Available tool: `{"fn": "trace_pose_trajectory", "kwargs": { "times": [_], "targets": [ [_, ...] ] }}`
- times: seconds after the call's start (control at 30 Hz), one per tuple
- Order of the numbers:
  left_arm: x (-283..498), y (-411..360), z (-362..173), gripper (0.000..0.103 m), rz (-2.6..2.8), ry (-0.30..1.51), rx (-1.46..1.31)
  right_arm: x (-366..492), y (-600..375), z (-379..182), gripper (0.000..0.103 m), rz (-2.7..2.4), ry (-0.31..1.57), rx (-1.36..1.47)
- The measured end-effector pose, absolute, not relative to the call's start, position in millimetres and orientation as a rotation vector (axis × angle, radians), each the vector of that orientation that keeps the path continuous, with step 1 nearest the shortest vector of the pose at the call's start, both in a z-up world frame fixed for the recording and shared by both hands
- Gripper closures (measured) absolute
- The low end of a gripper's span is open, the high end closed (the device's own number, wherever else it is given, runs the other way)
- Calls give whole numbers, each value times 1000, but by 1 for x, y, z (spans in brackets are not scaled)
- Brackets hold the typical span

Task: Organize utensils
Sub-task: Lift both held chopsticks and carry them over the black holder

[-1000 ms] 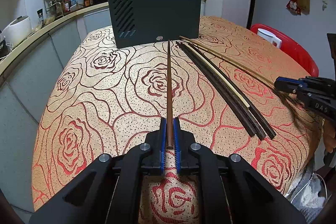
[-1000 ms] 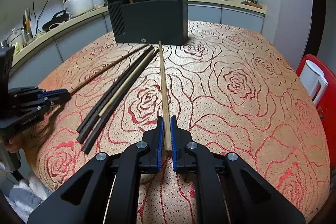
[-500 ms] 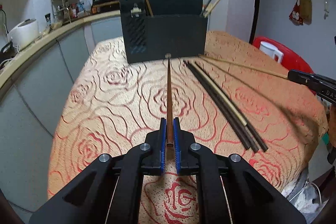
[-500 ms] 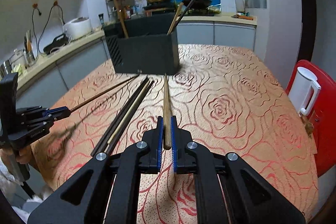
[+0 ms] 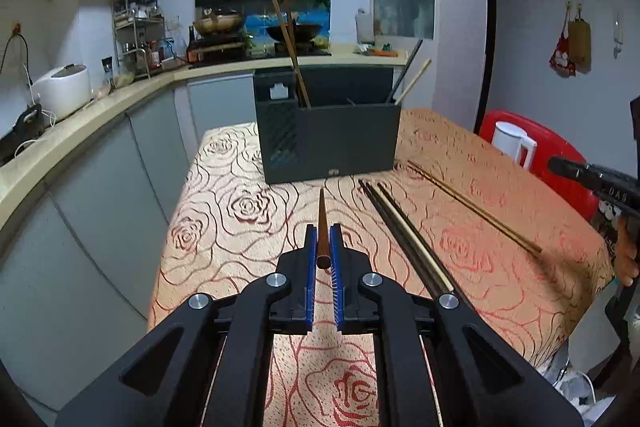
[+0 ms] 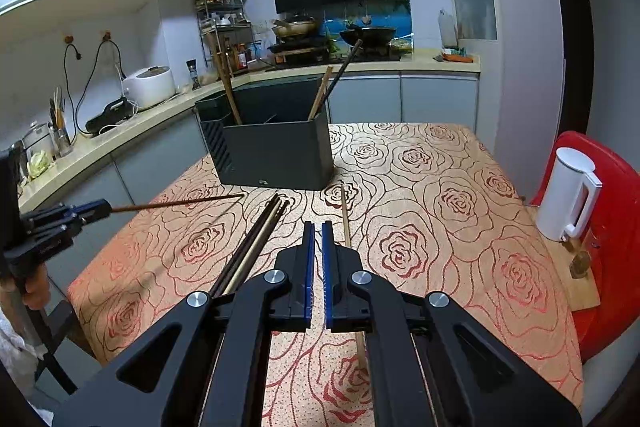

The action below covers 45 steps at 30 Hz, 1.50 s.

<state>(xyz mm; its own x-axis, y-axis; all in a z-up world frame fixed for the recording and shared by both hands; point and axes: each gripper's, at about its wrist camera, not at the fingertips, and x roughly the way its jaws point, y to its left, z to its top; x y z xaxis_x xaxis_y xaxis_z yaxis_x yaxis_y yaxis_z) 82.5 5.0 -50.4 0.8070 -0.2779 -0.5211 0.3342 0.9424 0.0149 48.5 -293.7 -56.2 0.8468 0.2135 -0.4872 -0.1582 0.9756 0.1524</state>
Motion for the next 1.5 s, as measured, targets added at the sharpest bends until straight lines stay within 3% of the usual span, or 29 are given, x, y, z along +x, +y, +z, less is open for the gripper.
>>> {"fn": "trace_pose_trajectory", "kwargs": {
  "times": [0.23,0.3,0.33,0.37,0.6,0.67,1.03,1.23,1.5],
  "targets": [
    [79,5,-44,97,-331,529,105,54,-308,-89,95,188,626,130],
    [78,6,-44,97,-332,528,102,54,-307,-101,86,170,657,102],
    [78,6,-43,97,-331,527,101,53,-307,-108,73,157,674,84],
    [78,7,-43,97,-331,527,100,51,-308,-114,67,143,680,71],
    [78,9,-41,97,-329,523,84,50,-301,-139,69,121,739,0],
    [78,11,-41,97,-328,522,79,51,-297,-145,76,125,763,-12],
    [79,17,-43,97,-319,525,60,49,-297,-148,95,92,739,-36],
    [78,19,-35,97,-310,510,66,49,-297,-137,97,103,753,-6],
    [75,21,-12,97,-301,448,73,33,-304,-74,97,140,597,45]
  ]
}}
